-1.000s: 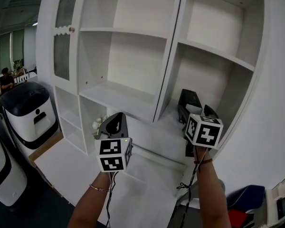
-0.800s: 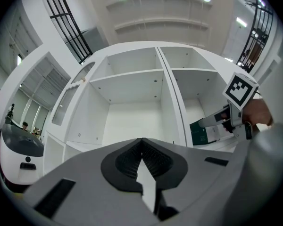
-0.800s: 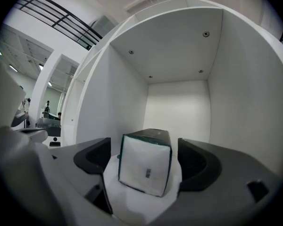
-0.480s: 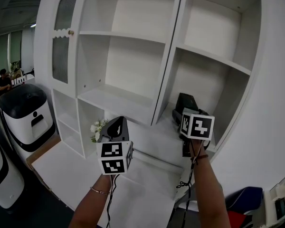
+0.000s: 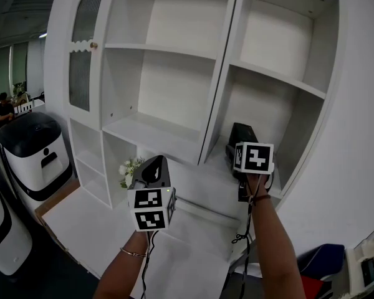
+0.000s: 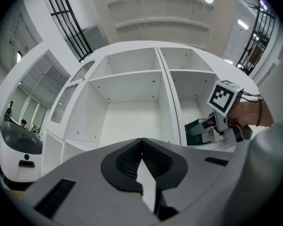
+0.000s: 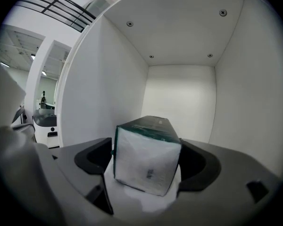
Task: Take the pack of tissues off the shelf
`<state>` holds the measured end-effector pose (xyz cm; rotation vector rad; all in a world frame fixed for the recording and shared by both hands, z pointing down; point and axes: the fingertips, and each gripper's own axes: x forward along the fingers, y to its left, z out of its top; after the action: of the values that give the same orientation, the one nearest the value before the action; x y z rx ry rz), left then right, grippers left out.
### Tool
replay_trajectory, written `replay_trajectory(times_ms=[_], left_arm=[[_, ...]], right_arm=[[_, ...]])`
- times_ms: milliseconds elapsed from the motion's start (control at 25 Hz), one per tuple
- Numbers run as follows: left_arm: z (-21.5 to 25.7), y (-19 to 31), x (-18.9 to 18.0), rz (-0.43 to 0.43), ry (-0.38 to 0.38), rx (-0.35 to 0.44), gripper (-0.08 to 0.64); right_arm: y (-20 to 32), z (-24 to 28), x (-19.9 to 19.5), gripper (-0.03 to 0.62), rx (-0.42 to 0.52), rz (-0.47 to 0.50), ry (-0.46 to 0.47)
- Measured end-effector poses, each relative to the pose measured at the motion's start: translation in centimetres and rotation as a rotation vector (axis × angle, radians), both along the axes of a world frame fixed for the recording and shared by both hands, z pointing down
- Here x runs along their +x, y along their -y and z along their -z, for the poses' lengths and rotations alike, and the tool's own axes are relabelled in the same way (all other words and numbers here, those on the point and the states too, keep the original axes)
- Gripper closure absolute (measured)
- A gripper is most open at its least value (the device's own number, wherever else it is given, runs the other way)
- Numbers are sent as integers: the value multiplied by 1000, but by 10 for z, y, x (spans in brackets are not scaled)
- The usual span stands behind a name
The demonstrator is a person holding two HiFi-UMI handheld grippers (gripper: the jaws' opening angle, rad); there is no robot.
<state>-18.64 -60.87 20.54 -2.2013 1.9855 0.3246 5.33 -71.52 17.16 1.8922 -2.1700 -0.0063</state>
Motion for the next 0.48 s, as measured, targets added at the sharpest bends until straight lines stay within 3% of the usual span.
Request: replay_trajectory(times_ms=[480], left_arm=[[1,-13,13,-11,14,-5,545]], right_arm=[[-3,1,1,215,16,-13,-31]])
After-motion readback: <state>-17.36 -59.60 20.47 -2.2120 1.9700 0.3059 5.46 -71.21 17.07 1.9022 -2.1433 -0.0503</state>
